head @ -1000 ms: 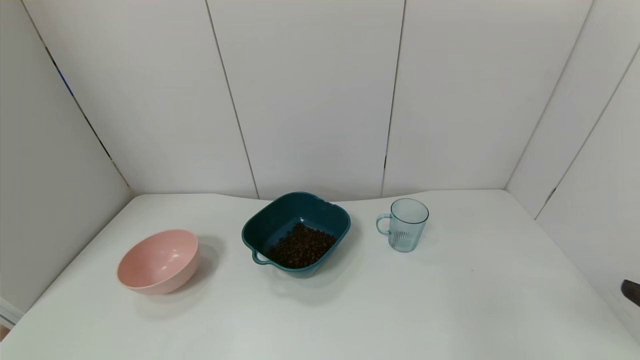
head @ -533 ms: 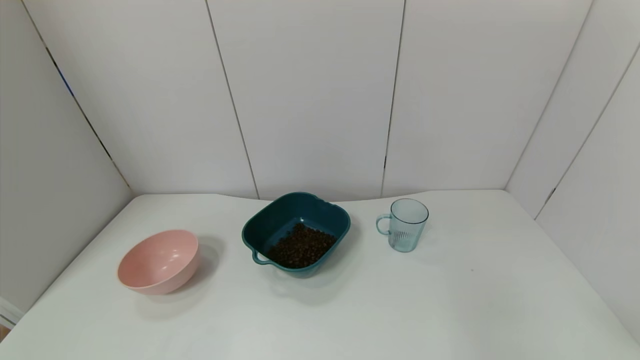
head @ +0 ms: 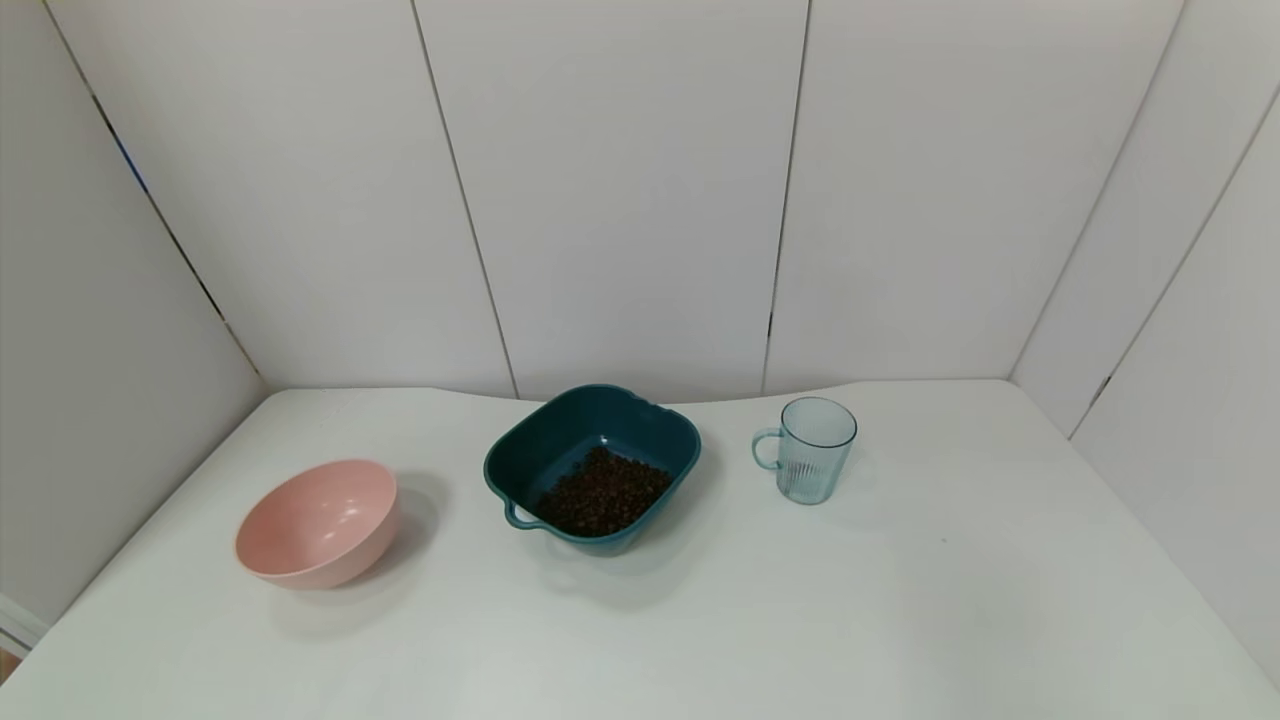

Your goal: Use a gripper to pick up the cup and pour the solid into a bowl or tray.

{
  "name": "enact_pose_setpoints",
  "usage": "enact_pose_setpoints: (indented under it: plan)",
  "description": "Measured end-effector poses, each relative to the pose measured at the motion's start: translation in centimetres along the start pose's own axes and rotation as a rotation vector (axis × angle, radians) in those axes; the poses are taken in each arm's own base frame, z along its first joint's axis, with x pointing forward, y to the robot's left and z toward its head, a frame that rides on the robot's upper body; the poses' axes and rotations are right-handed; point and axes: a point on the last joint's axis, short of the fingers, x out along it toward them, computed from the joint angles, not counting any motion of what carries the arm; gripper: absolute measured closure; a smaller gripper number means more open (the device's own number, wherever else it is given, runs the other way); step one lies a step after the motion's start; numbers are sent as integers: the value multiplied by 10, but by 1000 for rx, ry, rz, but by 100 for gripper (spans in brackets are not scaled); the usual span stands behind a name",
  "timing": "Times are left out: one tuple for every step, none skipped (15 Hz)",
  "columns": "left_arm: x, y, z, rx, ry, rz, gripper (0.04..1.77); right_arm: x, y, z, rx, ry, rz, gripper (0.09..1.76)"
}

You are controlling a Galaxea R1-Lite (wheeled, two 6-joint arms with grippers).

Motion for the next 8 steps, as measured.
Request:
enact_pose_setpoints:
  plan:
    - [0, 0, 0, 0, 0, 0, 9, -3, 1, -1, 13, -8, -23, 15]
    - [0, 0, 0, 0, 0, 0, 9, -7, 4, -4, 17, -12, -8, 15]
    - [0, 0, 0, 0, 0, 0, 9, -10, 7, -8, 8, -11, 35, 15]
    - [0, 0, 0, 0, 0, 0, 9, -14, 10, -12, 1, -17, 71, 15]
    - [0, 0, 0, 0, 0, 0, 9, -17, 11, -14, -2, -29, 91, 15]
    - [0, 0, 0, 0, 0, 0, 9, -20, 11, -15, -5, -42, 95, 15]
    - [0, 0, 0, 0, 0, 0, 9, -21, 10, -16, -8, -47, 107, 15]
    - [0, 0, 0, 0, 0, 0, 9, -22, 9, -18, -13, -48, 132, 15]
